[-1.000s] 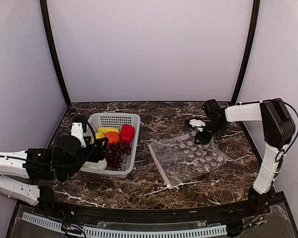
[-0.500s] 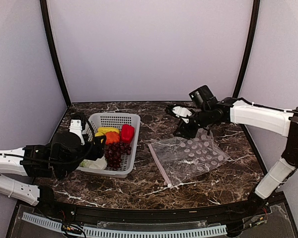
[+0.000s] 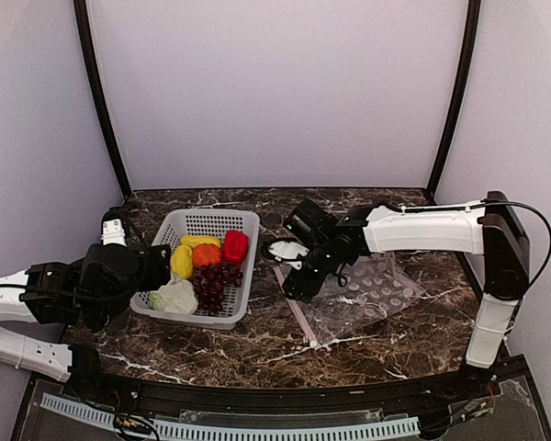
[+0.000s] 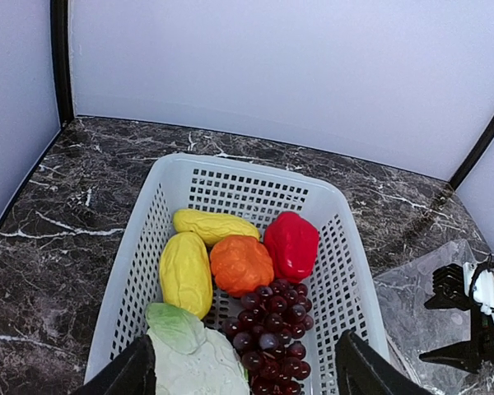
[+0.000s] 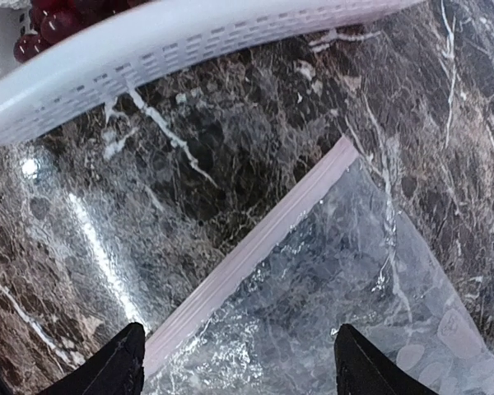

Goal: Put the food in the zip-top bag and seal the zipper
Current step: Pick up the zipper food storage bag from the center of the board, then open the zipper food storage bag at the center of the board.

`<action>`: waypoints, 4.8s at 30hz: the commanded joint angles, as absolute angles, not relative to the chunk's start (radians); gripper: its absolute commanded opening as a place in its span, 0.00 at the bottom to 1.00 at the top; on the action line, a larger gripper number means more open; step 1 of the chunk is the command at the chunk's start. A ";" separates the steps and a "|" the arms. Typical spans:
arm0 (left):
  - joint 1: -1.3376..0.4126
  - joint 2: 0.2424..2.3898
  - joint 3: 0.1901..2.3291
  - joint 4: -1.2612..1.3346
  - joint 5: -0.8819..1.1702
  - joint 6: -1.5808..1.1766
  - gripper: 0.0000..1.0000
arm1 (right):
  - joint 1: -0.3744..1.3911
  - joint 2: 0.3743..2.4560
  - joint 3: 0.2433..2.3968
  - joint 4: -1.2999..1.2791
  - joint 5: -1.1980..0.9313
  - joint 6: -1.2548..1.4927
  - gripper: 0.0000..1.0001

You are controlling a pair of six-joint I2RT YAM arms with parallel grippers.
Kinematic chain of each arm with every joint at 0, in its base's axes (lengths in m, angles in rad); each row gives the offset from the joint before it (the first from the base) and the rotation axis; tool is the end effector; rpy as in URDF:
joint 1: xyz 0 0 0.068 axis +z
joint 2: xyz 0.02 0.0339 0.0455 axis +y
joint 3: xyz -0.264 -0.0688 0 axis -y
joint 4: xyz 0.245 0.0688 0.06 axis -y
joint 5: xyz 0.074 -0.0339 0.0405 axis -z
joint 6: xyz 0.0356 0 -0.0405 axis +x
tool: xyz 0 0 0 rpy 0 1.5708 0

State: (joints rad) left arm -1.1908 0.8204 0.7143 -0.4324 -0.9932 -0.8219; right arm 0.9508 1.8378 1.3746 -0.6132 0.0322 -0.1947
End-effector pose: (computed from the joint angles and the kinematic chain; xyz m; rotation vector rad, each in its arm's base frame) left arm 0.0908 -0.1470 0.2924 -0.2123 1.8562 -0.3385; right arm 0.2262 0.3148 0.2159 -1.4340 2.2437 0.2082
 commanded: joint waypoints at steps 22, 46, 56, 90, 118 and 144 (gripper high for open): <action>-1.184 0.682 0.676 -0.602 -1.048 -0.952 0.73 | 1.121 2.023 1.440 -0.704 0.392 0.210 0.57; -1.184 0.725 0.661 -0.519 -1.029 -0.901 0.73 | 1.031 1.960 1.408 -0.696 0.453 0.192 0.01; -1.179 0.963 0.777 -0.208 -0.905 -0.691 0.75 | 0.918 1.708 1.372 -0.573 0.505 -0.048 0.00; -0.967 1.816 1.446 0.086 -0.237 -0.962 0.48 | 0.870 1.503 1.372 -0.375 0.274 -0.088 0.00; -0.951 1.851 1.378 0.281 -0.181 -0.885 0.01 | 0.719 1.731 1.607 -0.584 -0.021 -0.146 0.28; -0.949 1.798 1.431 0.276 -0.044 -0.689 0.51 | 0.609 1.638 1.646 -0.532 0.311 -0.241 0.00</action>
